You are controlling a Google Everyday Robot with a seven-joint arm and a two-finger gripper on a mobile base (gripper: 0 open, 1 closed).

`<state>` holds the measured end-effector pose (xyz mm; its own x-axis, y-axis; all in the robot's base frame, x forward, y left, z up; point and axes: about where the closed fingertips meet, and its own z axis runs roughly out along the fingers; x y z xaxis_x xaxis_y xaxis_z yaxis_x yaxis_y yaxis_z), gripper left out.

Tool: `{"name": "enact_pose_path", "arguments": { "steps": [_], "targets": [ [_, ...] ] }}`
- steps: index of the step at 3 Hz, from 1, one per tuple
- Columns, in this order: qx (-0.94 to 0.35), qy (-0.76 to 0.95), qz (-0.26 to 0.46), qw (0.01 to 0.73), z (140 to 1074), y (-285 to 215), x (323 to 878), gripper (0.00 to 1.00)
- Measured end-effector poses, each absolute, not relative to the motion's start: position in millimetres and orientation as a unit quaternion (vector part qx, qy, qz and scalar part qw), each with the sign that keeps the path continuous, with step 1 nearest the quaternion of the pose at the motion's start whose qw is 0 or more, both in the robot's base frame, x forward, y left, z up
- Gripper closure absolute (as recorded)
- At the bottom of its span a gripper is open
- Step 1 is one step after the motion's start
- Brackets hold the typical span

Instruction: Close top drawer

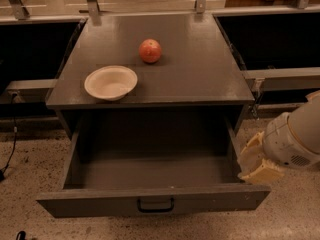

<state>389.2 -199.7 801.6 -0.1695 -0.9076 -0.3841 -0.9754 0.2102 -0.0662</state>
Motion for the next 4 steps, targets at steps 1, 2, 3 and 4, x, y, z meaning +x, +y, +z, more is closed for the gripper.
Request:
{"name": "enact_pose_path", "arguments": {
  "steps": [1, 2, 3, 4],
  "targets": [
    [-0.632, 0.745, 0.136, 0.163, 769, -190, 363, 0.85],
    [-0.645, 0.73, 0.162, 0.156, 747, -173, 338, 1.0],
    [-0.657, 0.719, 0.167, 0.153, 721, -152, 317, 1.0],
    [-0.661, 0.72, 0.148, 0.154, 686, -133, 309, 1.0]
  ]
}}
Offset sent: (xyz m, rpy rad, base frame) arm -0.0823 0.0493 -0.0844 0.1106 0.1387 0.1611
